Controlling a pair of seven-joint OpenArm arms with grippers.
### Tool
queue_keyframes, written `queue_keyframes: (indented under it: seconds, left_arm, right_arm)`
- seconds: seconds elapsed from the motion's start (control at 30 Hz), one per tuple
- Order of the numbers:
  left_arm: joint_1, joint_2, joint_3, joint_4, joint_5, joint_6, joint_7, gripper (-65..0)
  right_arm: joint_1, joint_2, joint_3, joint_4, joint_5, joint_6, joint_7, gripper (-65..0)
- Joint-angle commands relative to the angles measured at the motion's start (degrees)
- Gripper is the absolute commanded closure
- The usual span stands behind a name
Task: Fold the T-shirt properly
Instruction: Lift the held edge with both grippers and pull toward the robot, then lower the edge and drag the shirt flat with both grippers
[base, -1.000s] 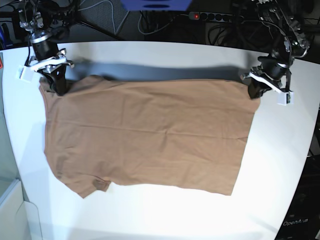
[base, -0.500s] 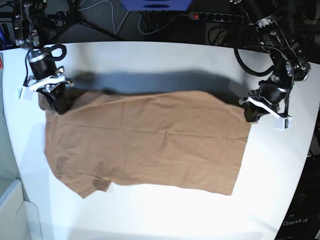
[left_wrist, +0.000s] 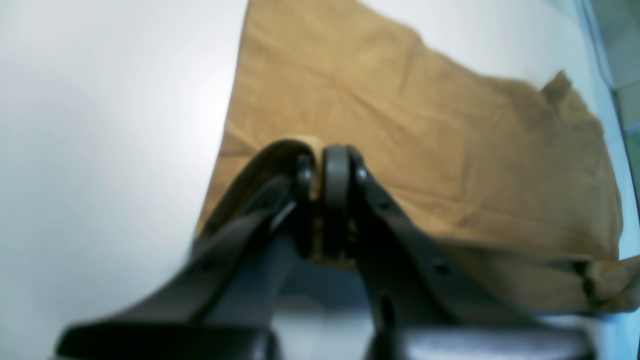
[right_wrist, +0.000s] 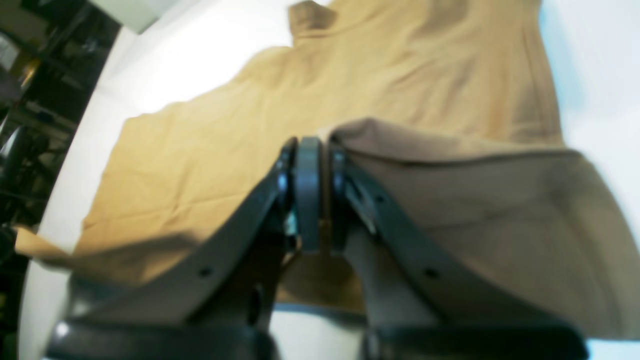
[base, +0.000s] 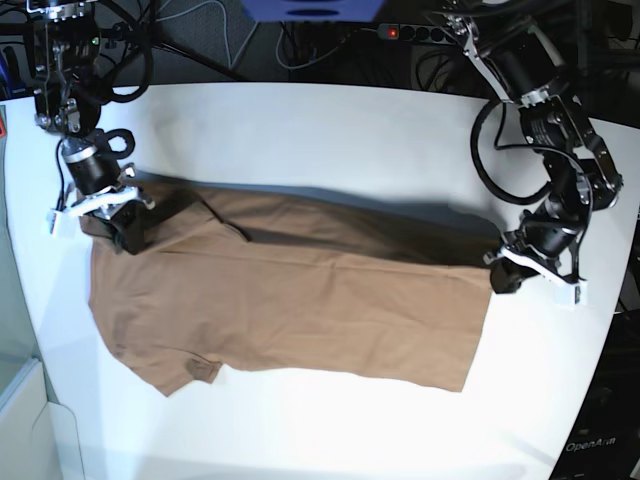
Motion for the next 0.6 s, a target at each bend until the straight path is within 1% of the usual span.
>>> queue_keyframes:
  seconds: [0.0, 0.13, 0.3, 0.43, 0.57]
  left_arm:
    - [-2.01, -0.55, 0.09, 0.7, -1.1, -0.21, -1.05, -2.6]
    - [-4.12, -1.96, 0.09, -3.35, -1.1, -0.21, -1.22, -2.6]
    - [-4.64, -2.14, 0.53, -9.24, -1.1, -0.21, -6.15, -2.6]
    - [-4.73, -2.05, 0.53, -12.23, -1.1, -0.21, -8.17, -2.6]
    - [-4.82, -1.78, 0.53, -12.76, -1.19, -0.21, -10.37, -2.6]
  right_arm:
    - [0.92, 0.87, 0.42, 0.54, 0.28, 0.69, 1.83, -0.6]
    - [2.5, 0.87, 0.42, -0.52, 0.28, 0.69, 1.48, -0.6]
    - [3.64, 0.96, 0.42, -0.52, 0.19, 0.69, 1.48, -0.6]
    - [4.17, 0.96, 0.42, -0.61, 0.11, 0.69, 1.48, -0.6]
    - [5.23, 0.7, 0.42, -0.96, -1.83, 0.69, 1.48, -0.6]
